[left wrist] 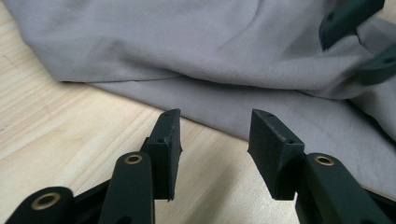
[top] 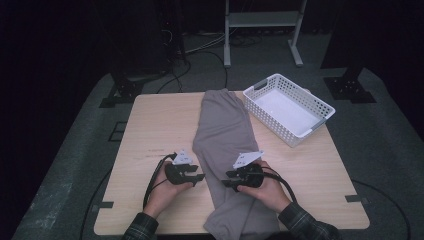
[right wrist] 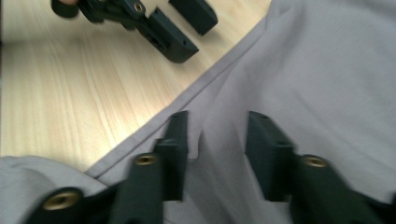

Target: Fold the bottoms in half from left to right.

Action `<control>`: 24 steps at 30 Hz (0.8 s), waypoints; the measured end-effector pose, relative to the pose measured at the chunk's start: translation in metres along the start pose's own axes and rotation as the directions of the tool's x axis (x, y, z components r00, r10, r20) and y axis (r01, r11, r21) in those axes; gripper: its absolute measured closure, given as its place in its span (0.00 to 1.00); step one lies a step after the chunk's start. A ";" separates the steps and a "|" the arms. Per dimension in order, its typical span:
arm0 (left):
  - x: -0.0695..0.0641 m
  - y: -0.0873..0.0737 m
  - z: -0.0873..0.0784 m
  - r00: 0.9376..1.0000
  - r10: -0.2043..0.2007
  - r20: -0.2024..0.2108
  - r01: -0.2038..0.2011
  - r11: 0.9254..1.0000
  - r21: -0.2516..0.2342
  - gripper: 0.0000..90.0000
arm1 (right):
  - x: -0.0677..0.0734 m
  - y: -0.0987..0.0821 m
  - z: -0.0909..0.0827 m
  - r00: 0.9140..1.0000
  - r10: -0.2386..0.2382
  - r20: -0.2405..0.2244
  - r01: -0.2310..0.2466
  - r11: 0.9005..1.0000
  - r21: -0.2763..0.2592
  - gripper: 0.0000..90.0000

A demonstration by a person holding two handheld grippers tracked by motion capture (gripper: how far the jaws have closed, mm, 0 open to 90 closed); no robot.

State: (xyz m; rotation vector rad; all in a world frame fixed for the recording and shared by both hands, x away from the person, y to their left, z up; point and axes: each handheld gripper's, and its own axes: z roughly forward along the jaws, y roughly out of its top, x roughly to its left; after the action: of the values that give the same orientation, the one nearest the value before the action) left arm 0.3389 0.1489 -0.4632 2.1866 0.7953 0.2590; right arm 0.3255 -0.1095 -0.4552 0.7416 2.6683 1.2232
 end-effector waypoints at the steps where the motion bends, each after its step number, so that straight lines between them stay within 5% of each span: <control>1: 0.000 0.000 0.001 1.000 0.001 0.006 -0.001 1.000 0.000 0.58 | 0.000 0.000 0.000 1.000 -0.002 0.007 0.002 1.000 -0.008 0.87; 4: -0.002 0.001 0.001 1.000 0.013 0.011 -0.013 1.000 -0.002 0.58 | -0.006 0.000 -0.007 1.000 0.010 0.028 -0.010 1.000 -0.018 0.97; 12: -0.011 0.008 0.006 0.999 0.035 0.036 -0.035 0.999 -0.015 0.57 | -0.035 -0.015 -0.020 0.991 0.067 0.116 -0.069 0.998 0.007 0.98; 14: -0.015 0.011 0.010 0.997 0.046 0.055 -0.046 0.999 -0.016 0.57 | -0.040 -0.019 -0.016 0.990 0.090 0.109 -0.092 0.996 0.020 0.97; 20: -0.030 0.020 0.026 0.992 0.072 0.099 -0.070 0.997 -0.024 0.57 | -0.046 -0.024 -0.009 0.987 0.101 0.124 -0.108 0.993 0.045 0.75; 24: -0.040 0.028 0.036 0.988 0.100 0.121 -0.098 0.995 -0.025 0.56 | -0.048 -0.025 -0.016 0.985 0.103 0.137 -0.108 0.994 0.034 0.70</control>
State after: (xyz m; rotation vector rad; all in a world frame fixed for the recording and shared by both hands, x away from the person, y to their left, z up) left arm 0.3355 0.0879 -0.4642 2.2041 0.6149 0.1788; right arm 0.3529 -0.1573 -0.4674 0.9473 2.5810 1.1013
